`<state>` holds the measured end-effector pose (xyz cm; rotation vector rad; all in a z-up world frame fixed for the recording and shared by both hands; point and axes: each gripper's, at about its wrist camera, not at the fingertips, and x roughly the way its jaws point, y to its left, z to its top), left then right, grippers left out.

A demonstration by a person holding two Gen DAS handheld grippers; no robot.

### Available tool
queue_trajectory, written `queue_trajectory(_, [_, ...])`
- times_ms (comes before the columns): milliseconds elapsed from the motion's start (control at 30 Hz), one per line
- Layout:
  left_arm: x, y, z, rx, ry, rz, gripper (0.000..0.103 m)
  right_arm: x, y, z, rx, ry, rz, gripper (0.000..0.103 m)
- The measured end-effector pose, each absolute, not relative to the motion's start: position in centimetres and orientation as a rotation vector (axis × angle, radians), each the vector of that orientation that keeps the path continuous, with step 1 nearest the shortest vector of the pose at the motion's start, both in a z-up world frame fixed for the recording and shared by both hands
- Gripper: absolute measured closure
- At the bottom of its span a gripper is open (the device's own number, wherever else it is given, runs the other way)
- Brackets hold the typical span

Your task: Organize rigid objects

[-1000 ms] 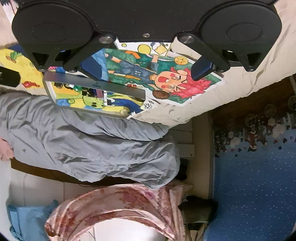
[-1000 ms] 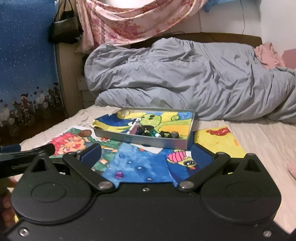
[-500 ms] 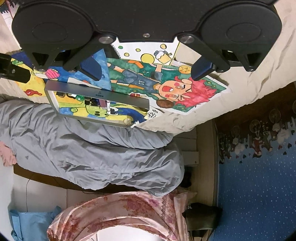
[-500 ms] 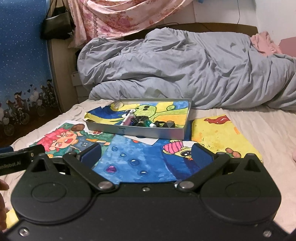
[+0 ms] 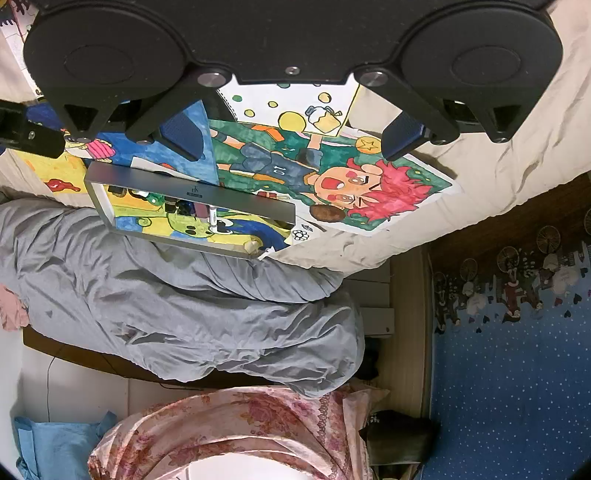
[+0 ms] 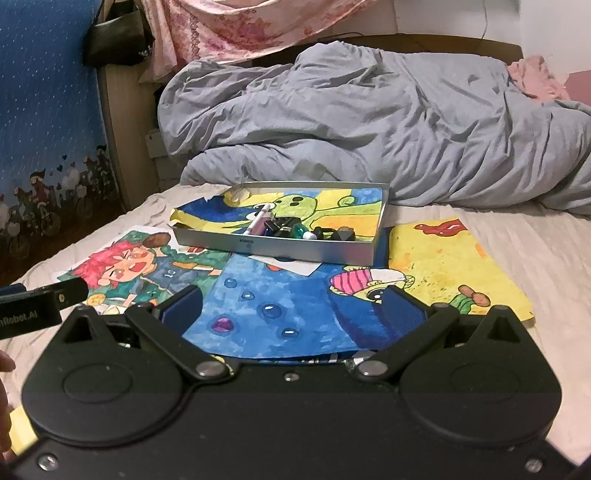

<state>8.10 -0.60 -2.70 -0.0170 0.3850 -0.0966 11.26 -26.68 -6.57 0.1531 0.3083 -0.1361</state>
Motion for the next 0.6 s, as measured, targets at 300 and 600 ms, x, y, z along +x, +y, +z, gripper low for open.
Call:
queue_trajectory(300, [8.30, -0.57, -3.09, -0.019, 0.391, -0.095, 0.001, 11.30, -26.67, -6.78, 0.150, 0.316, -0.133, 0.001])
queue_trajectory(600, [8.28, -0.58, -3.10, -0.019, 0.390, -0.095, 0.001, 11.34, -26.84, -6.80, 0.143, 0.318, -0.128, 0.001])
